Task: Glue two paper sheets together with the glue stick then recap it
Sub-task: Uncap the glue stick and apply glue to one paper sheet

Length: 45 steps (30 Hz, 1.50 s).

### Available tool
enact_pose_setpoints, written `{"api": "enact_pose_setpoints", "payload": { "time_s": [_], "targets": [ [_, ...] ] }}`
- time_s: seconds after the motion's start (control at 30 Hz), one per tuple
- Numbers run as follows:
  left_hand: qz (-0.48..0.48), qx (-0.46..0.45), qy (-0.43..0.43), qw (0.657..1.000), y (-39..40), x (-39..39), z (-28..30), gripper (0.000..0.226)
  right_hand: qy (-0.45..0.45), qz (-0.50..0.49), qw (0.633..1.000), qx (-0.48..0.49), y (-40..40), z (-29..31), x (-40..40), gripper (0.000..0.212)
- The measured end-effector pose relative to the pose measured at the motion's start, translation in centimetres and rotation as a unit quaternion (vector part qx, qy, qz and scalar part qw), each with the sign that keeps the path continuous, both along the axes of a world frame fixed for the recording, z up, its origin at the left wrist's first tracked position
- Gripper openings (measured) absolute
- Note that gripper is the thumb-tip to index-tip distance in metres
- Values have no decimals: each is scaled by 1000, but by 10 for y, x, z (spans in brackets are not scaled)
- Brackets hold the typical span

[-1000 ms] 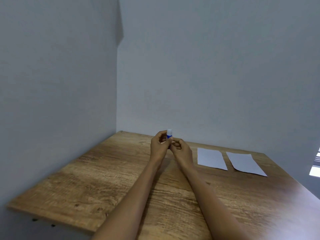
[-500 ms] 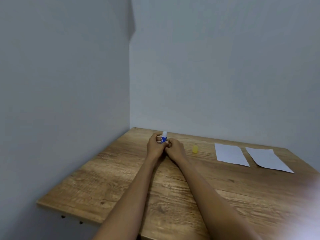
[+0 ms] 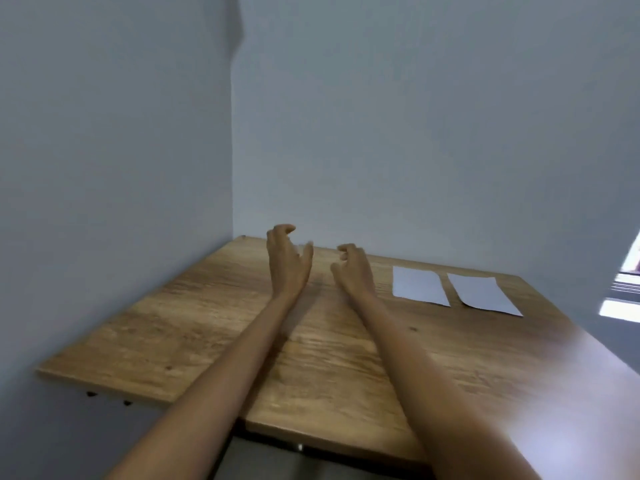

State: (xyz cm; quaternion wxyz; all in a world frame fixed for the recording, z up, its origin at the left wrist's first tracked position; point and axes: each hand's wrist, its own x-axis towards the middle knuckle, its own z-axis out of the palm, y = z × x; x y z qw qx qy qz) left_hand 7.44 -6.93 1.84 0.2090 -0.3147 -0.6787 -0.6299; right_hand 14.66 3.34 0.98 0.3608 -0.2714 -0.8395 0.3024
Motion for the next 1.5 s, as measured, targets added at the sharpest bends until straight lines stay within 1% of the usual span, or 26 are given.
{"api": "enact_pose_setpoints", "payload": {
  "time_s": [0.03, 0.07, 0.1, 0.17, 0.2, 0.27, 0.3, 0.37, 0.43, 0.47, 0.53, 0.6, 0.67, 0.77, 0.83, 0.9, 0.97, 1.07, 1.27, 1.4, 1.5],
  "targets": [
    [-31, -13, 37, 999, 7, 12, 4, 26, 1, -44, 999, 8, 13, 4, 19, 36],
    [-74, -39, 51, 995, 16, 23, 8, 21, -12, -83, 996, 13, 27, 7, 36, 33],
    [-123, -78, 33, 989, 27, 35, 10, 20, -39, -115, 992, 19, 43, 8, 54, 33],
    [-196, -172, -58, 964, 52, 59, 12, 30, -106, -157, 981, 32, 70, 7, 86, 33],
    [-212, -215, -107, 947, 66, 70, 12, 37, -134, -167, 976, 34, 80, 5, 99, 34],
    [-214, -276, -174, 921, 88, 86, 12, 45, -176, -168, 970, 24, 93, -1, 113, 36],
    [-209, -297, -198, 911, 96, 92, 13, 46, -195, -162, 967, 19, 97, -4, 116, 38],
    [-197, -320, -234, 897, 111, 99, 20, 38, -222, -153, 963, 21, 102, -9, 118, 42],
    [-209, -327, -276, 879, 120, 103, 29, 25, -221, -153, 963, 34, 105, -13, 116, 42],
    [-220, -325, -304, 868, 124, 105, 33, 27, -216, -154, 963, 38, 106, -15, 116, 41],
    [-225, -321, -348, 851, 132, 105, 35, 44, -207, -159, 964, 41, 109, -17, 114, 40],
    [-223, -307, -378, 844, 137, 105, 34, 52, -195, -162, 967, 36, 112, -19, 113, 39],
    [-213, -304, -392, 842, 139, 104, 32, 51, -186, -163, 968, 35, 115, -20, 113, 38],
    [-210, -296, -390, 847, 142, 102, 29, 47, -177, -164, 970, 36, 116, -22, 112, 38],
    [-171, -316, -342, 868, 146, 102, 27, 42, -172, -163, 971, 36, 116, -22, 112, 37],
    [-138, -337, -302, 881, 149, 101, 27, 39, -172, -162, 971, 38, 115, -22, 112, 37],
    [-171, -326, -328, 870, 153, 100, 32, 43, -171, -163, 971, 39, 114, -22, 112, 37],
    [-228, -270, -402, 845, 154, 99, 39, 47, -173, -168, 970, 39, 113, -21, 112, 37],
    [-226, -222, -453, 833, 153, 86, 30, 46, -178, -166, 969, 39, 114, -21, 112, 40],
    [-229, -206, -442, 842, 155, 81, 24, 48, -176, -163, 970, 37, 114, -21, 111, 41],
    [-217, -245, -391, 860, 162, 81, 20, 45, -177, -161, 970, 38, 114, -20, 112, 41]
  ]
}}
